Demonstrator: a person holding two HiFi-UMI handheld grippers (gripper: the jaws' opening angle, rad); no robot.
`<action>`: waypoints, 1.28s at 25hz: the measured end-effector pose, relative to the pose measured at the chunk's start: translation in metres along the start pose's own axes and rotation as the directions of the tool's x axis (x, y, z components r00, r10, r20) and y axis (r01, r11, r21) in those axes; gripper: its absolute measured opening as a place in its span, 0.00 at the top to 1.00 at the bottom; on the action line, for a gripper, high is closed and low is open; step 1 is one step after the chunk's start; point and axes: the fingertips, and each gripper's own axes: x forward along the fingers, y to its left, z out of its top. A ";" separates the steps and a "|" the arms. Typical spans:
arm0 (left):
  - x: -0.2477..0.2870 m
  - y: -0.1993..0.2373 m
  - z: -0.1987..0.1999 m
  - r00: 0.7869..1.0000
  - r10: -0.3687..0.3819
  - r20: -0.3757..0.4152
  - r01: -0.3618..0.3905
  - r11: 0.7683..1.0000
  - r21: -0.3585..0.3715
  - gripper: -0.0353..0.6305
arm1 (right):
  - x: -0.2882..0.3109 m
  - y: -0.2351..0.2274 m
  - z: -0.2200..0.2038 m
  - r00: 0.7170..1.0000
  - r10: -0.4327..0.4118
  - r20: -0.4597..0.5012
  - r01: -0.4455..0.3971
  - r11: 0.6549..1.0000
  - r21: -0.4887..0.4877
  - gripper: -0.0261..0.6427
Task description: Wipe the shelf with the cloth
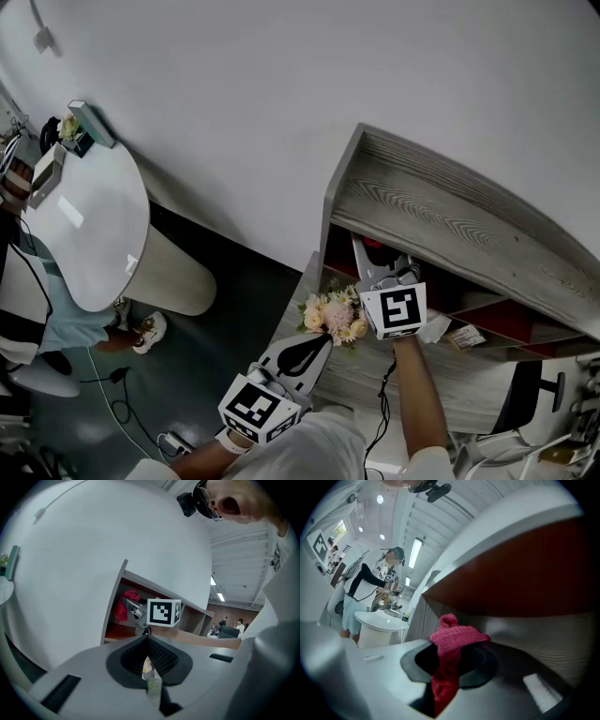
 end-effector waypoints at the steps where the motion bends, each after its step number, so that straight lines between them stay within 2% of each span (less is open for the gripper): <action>1: -0.001 0.001 0.002 1.000 0.004 0.004 -0.004 1.000 0.000 0.95 | 0.004 -0.001 0.000 1.000 -0.003 0.001 0.003 1.000 -0.002 0.83; 11: -0.007 0.005 0.010 0.999 0.024 0.021 -0.024 1.000 -0.012 0.95 | 0.028 -0.028 -0.028 0.995 -0.091 -0.030 0.090 0.996 -0.027 0.83; 18: -0.012 0.000 0.010 1.000 0.020 0.017 -0.020 1.000 -0.004 0.95 | 0.026 -0.044 -0.026 0.988 -0.151 -0.036 0.150 0.988 -0.035 0.83; 26: -0.013 -0.006 0.008 1.000 0.008 0.016 -0.008 1.000 0.000 0.95 | -0.011 -0.077 -0.031 0.958 -0.283 -0.041 0.283 0.959 0.002 0.83; 32: -0.010 -0.017 0.008 1.000 -0.022 0.019 0.022 1.000 0.007 0.95 | -0.055 -0.112 -0.037 0.915 -0.399 -0.062 0.403 0.913 0.065 0.83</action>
